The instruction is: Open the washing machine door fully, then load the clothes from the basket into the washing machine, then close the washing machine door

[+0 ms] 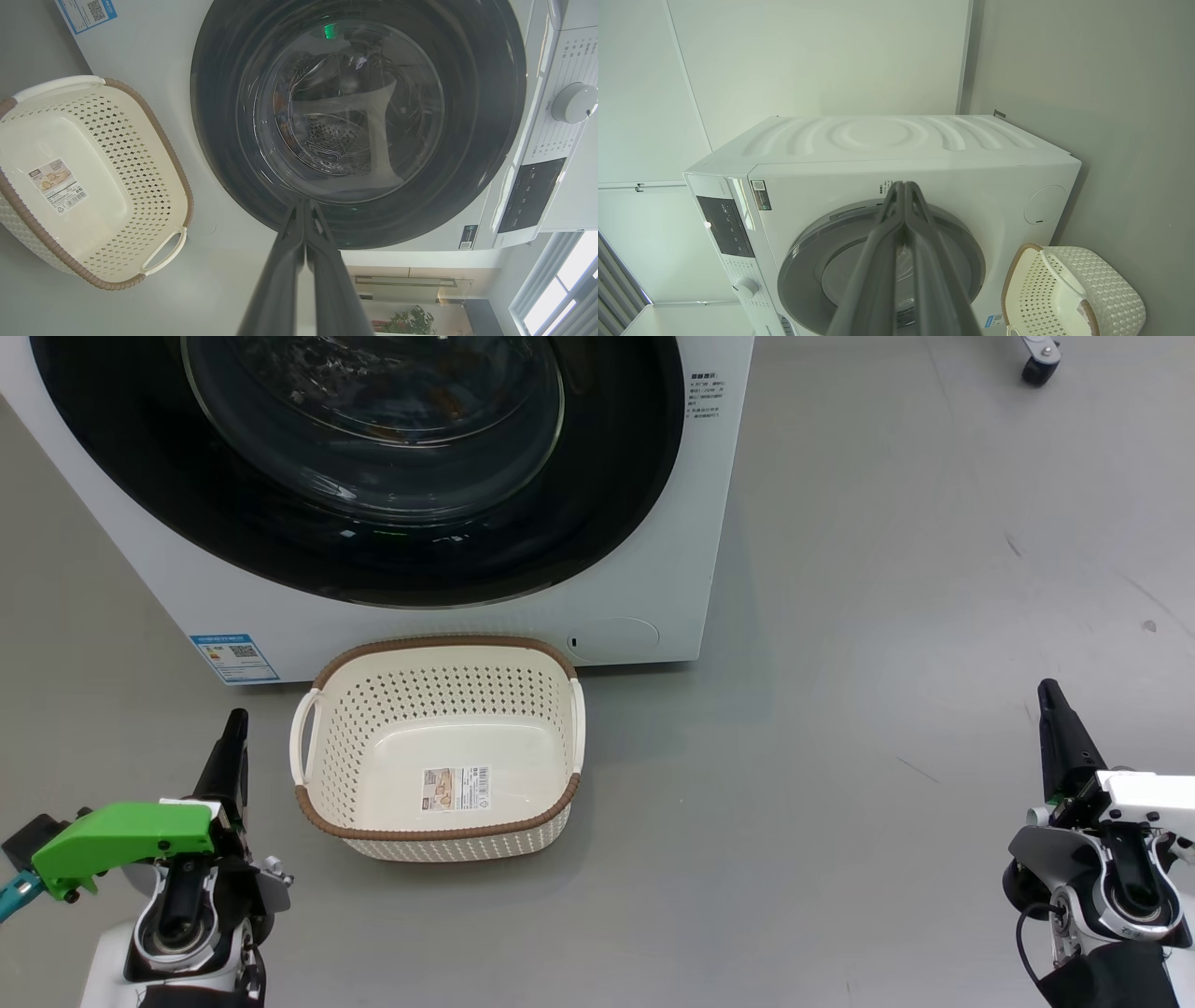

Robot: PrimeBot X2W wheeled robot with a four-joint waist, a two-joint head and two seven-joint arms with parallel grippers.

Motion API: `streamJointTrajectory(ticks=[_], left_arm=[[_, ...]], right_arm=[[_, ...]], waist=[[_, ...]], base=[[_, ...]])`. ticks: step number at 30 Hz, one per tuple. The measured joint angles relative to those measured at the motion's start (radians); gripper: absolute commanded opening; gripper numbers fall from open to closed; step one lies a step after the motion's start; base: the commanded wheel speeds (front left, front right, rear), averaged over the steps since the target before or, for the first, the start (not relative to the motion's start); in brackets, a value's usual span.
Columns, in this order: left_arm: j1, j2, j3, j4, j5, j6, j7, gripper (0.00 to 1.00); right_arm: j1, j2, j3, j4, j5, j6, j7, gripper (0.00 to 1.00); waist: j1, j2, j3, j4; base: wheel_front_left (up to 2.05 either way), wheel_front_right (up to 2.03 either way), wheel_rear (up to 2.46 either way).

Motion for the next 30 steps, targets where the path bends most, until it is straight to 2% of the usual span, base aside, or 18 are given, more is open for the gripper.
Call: streamJointTrajectory(ticks=[30], left_arm=[[0.000,-0.001,0.000,0.000,0.000,0.000,0.000,0.00]], right_arm=[[0.000,0.003,-0.001,-0.001,0.000,0.000,0.003,0.00]], waist=[[0.0000,0.0000,0.000,0.000]], base=[[0.00,0.00,0.00]])
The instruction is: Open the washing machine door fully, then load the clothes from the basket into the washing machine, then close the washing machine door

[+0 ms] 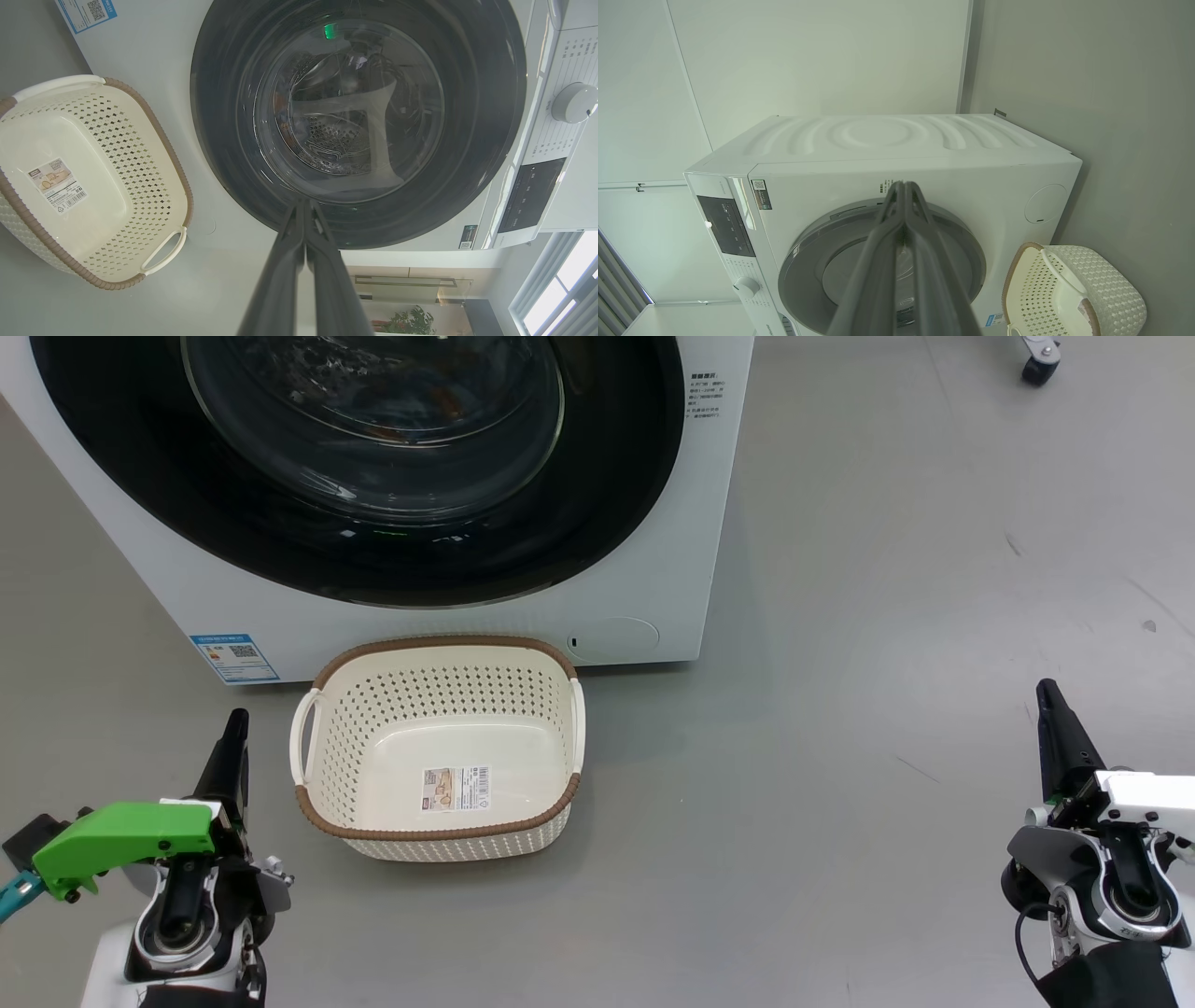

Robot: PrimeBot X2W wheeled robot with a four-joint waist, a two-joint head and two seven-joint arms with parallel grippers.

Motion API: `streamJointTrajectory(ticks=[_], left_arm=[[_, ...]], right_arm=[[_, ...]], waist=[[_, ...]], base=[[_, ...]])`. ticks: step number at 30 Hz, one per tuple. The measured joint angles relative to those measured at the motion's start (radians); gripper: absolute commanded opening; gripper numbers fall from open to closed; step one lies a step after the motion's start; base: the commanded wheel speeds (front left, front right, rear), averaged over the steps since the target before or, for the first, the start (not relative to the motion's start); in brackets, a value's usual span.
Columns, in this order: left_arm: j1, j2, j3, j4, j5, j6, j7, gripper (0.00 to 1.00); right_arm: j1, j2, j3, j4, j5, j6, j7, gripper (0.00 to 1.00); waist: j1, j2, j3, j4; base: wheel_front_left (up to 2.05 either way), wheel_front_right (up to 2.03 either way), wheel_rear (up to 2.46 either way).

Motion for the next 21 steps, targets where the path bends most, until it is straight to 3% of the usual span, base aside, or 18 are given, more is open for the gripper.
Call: streamJointTrajectory(ticks=[21], left_arm=[[0.000,-0.001,0.000,0.000,-0.003,0.000,0.000,0.00]], right_arm=[[0.000,0.000,-0.001,0.000,0.000,0.000,0.000,0.00]], waist=[[0.0000,0.0000,0.000,0.000]], base=[[0.00,0.00,0.00]])
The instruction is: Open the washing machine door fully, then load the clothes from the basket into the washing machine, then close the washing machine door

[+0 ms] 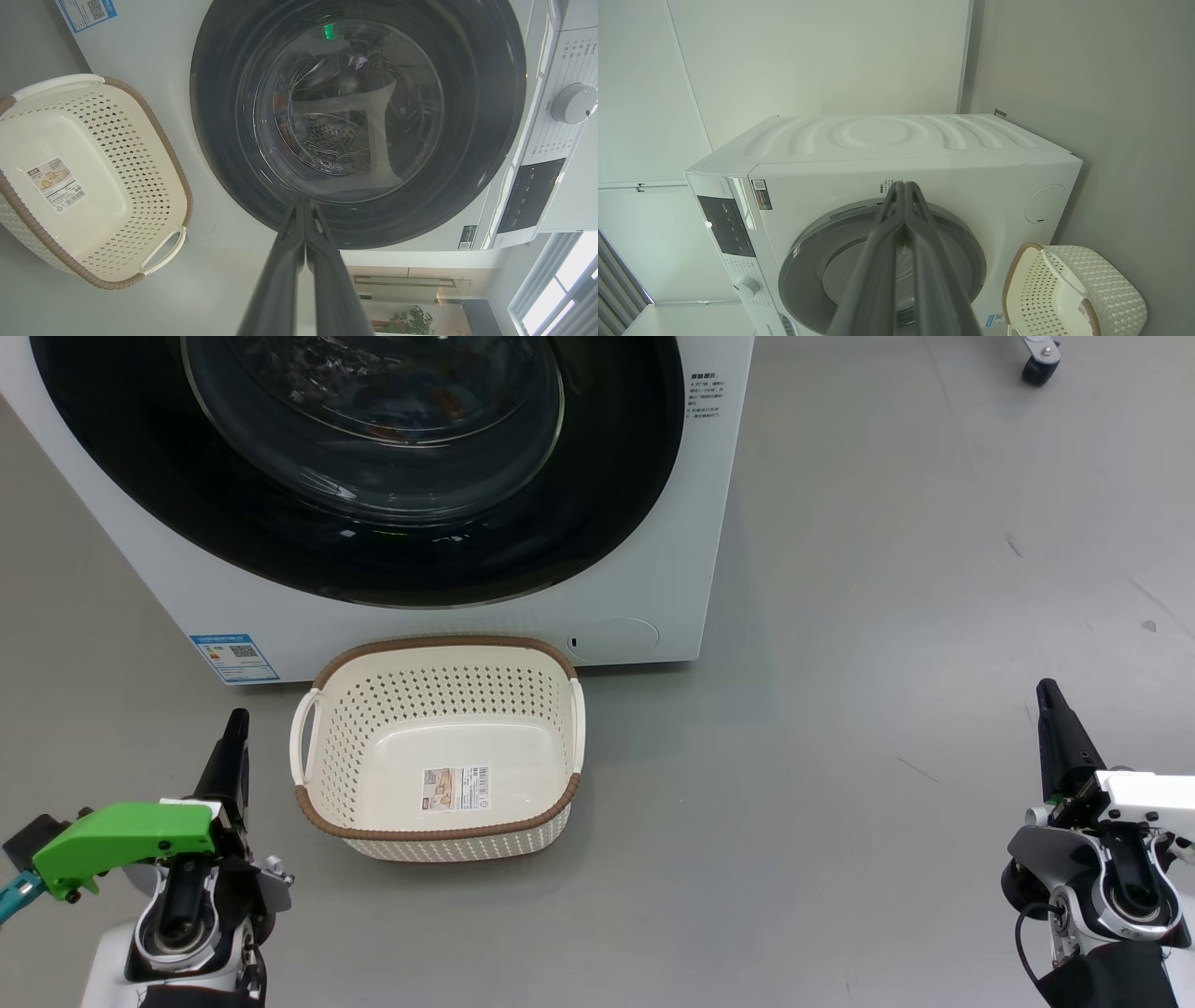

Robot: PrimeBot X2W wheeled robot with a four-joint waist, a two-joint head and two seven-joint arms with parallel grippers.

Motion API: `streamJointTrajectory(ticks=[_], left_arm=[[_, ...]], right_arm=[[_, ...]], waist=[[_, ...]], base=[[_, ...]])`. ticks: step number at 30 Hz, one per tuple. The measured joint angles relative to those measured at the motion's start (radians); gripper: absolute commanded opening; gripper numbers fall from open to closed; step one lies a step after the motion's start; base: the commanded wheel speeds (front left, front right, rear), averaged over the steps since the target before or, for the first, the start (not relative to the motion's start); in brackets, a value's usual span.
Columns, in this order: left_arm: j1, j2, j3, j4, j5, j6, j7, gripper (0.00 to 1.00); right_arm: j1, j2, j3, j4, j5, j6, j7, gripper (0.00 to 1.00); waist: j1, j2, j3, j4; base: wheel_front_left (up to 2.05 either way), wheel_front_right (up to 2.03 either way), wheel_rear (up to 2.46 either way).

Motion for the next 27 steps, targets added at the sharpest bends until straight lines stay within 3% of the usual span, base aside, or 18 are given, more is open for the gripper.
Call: streamJointTrajectory(ticks=[27], left_arm=[[0.000,0.000,0.000,0.000,0.000,0.000,0.000,0.00]], right_arm=[[0.000,0.000,0.000,0.000,0.000,0.000,0.000,0.00]], waist=[[0.0000,0.0000,0.000,0.000]], base=[[0.00,0.00,0.00]])
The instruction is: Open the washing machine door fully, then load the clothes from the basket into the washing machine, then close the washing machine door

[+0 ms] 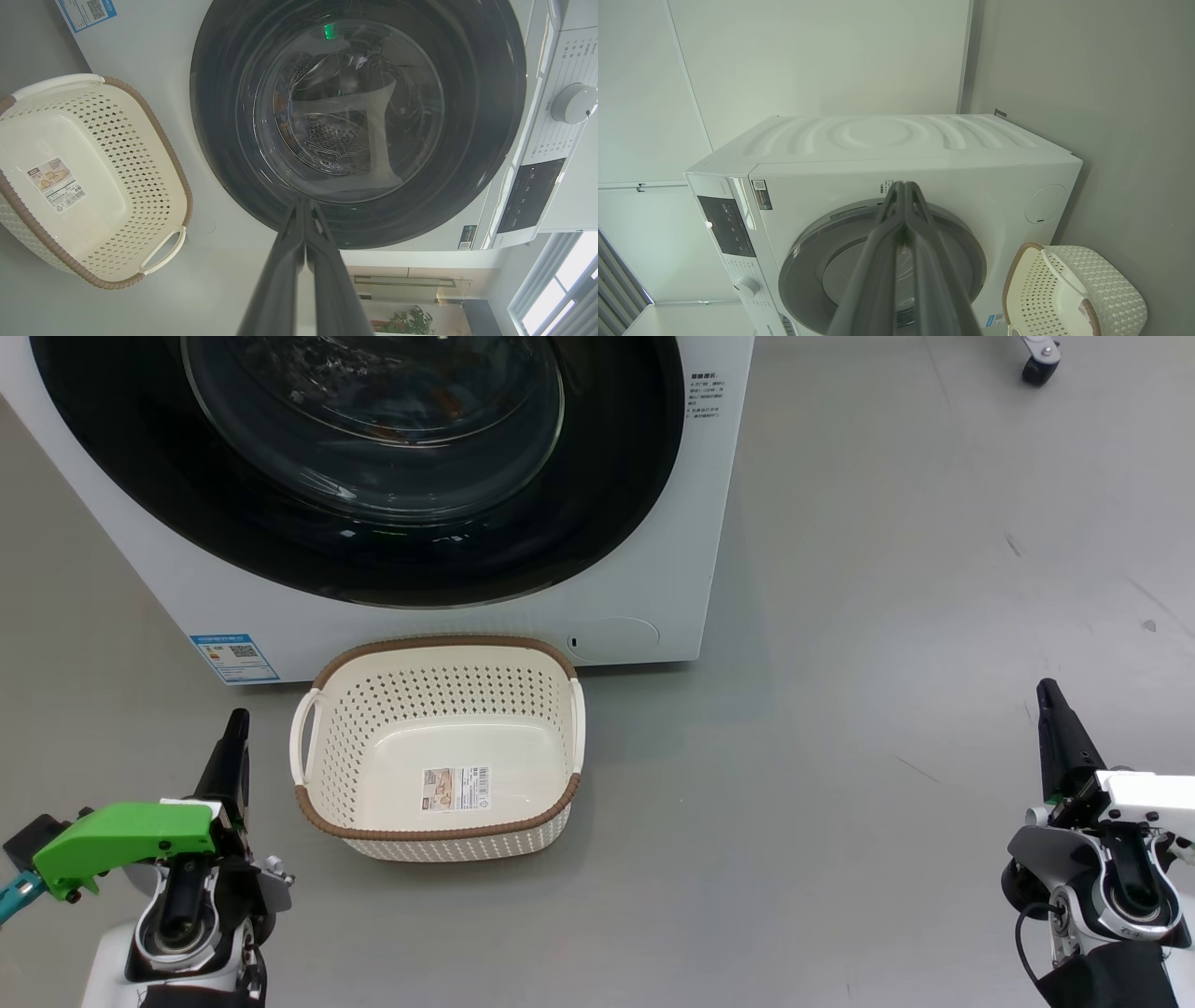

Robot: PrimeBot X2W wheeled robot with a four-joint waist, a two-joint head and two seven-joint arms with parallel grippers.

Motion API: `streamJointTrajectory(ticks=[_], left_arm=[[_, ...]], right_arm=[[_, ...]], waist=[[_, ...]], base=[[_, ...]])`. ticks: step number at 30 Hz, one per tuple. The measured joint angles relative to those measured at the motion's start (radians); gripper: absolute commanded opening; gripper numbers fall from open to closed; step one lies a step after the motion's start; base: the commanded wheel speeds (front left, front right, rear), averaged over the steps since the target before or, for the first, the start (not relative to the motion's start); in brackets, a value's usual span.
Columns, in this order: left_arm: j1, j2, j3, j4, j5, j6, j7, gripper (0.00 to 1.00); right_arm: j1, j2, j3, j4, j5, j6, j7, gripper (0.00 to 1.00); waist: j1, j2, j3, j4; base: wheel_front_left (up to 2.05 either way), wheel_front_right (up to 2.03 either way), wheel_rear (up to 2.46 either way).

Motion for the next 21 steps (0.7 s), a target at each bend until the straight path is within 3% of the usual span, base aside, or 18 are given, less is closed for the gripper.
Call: streamJointTrajectory(ticks=[21], left_arm=[[0.000,0.000,0.000,0.000,0.000,0.000,0.000,0.00]], right_arm=[[0.000,0.000,0.000,0.000,0.000,0.000,0.000,0.00]], waist=[[0.0000,0.0000,0.000,0.000]], base=[[0.00,0.00,0.00]])
